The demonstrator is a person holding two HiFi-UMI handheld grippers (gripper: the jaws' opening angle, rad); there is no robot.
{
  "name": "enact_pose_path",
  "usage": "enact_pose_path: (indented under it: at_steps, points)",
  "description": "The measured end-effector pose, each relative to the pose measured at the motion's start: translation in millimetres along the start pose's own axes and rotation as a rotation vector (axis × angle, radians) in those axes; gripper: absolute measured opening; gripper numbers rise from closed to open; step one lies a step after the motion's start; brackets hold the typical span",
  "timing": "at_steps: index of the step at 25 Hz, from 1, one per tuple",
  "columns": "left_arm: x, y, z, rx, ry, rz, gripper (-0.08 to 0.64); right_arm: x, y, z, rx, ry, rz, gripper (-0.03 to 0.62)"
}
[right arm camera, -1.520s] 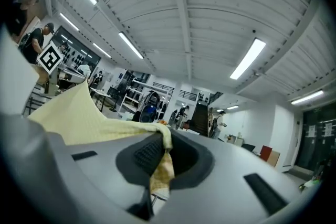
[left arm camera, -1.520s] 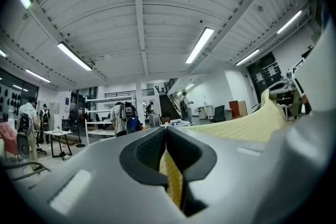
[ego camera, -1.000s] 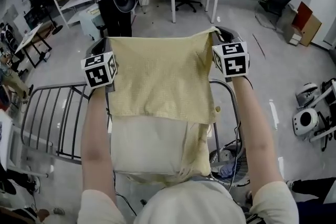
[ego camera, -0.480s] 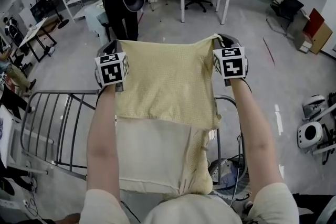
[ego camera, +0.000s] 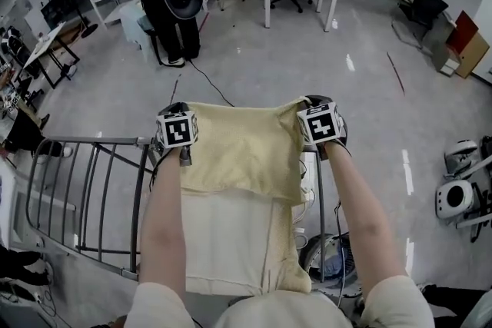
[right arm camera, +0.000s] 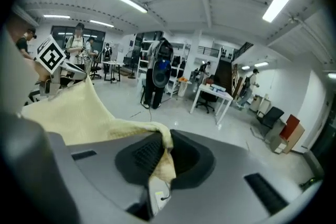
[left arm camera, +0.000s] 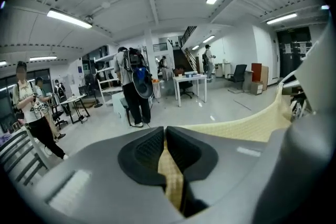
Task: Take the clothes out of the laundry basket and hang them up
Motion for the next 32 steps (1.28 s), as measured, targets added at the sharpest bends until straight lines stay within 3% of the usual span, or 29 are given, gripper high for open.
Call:
enact_pose_path:
  at_steps: [2,5,10,16,20,28,32]
  points:
    - [18,-8,-5,0.026,-0.016,0.061,0.025,19,-8,4,-0.039,-0.027,0.064,0.059]
    - [32,0,-6,0.082,0.014,0.116,0.216,38,-9,15,-0.112,-0.032,0.119,0.182]
    - [38,26,-6,0.127,0.063,0.063,0.261,52,7,26,-0.13,-0.023,0.119,0.247]
    - [47,77,-24,0.239,0.005,0.0,0.267,75,43,33,-0.146,-0.077,0.133,0.253]
    - [64,114,-38,0.32,-0.072,-0.012,0.283,86,75,53,-0.167,-0.068,0.074,0.253]
    - [117,169,-55,0.442,-0.125,0.087,0.352,124,131,118,-0.321,-0.048,0.067,0.252]
    - [136,171,-60,0.432,-0.216,0.144,0.362,138,146,136,-0.333,-0.018,0.074,0.231]
Point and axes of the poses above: the fingertips, and each gripper's own axes: y backward along the fingers, z to its left, x out of its underside, the point moved 8 cm from there along y, backward along the fingers, and after that the axes turned 2 degrees about -y, right-handed, at the moved point
